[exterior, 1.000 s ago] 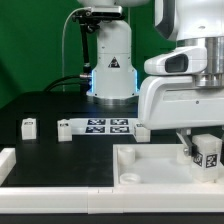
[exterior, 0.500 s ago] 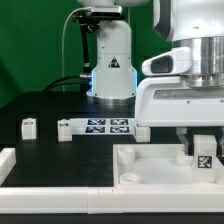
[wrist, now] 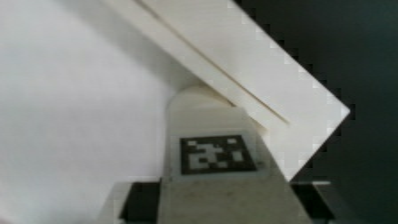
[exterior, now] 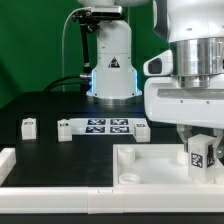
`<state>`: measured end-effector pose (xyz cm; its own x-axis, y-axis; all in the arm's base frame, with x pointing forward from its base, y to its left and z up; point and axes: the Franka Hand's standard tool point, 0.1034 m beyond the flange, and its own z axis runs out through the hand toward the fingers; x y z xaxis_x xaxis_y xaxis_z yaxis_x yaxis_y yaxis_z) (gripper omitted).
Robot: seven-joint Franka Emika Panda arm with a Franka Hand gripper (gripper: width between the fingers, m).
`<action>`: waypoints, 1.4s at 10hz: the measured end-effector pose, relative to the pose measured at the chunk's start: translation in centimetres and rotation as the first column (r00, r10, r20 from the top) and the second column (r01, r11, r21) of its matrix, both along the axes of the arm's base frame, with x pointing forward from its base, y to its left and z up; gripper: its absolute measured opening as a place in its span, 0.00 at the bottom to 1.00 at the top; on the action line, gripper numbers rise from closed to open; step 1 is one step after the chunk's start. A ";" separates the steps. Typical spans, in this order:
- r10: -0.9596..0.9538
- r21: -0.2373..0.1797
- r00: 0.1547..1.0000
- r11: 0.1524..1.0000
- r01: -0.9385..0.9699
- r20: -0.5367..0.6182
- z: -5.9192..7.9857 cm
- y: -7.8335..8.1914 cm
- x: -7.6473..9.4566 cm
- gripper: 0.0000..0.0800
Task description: Assemble one leg
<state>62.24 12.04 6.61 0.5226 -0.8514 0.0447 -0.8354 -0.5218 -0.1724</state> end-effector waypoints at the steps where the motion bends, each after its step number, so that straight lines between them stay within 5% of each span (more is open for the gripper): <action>1: -0.125 0.019 0.992 0.992 0.125 -0.007 0.0 0.1 -0.1 0.36; 5: -0.207 0.042 0.978 0.977 0.207 -0.015 0.0 0.2 -0.1 0.37; 6: -0.201 0.042 0.979 0.979 0.202 -0.015 0.0 0.3 -0.1 0.66; 10: 0.257 -0.048 0.966 0.965 -0.257 0.008 0.1 0.4 -0.1 0.80; 14: 0.679 -0.144 0.734 0.724 -0.674 -0.023 0.2 -0.1 0.2 0.81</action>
Offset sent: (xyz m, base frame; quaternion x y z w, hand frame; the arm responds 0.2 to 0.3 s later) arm 0.0000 0.0000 0.0000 0.0000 0.0000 0.1790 0.9838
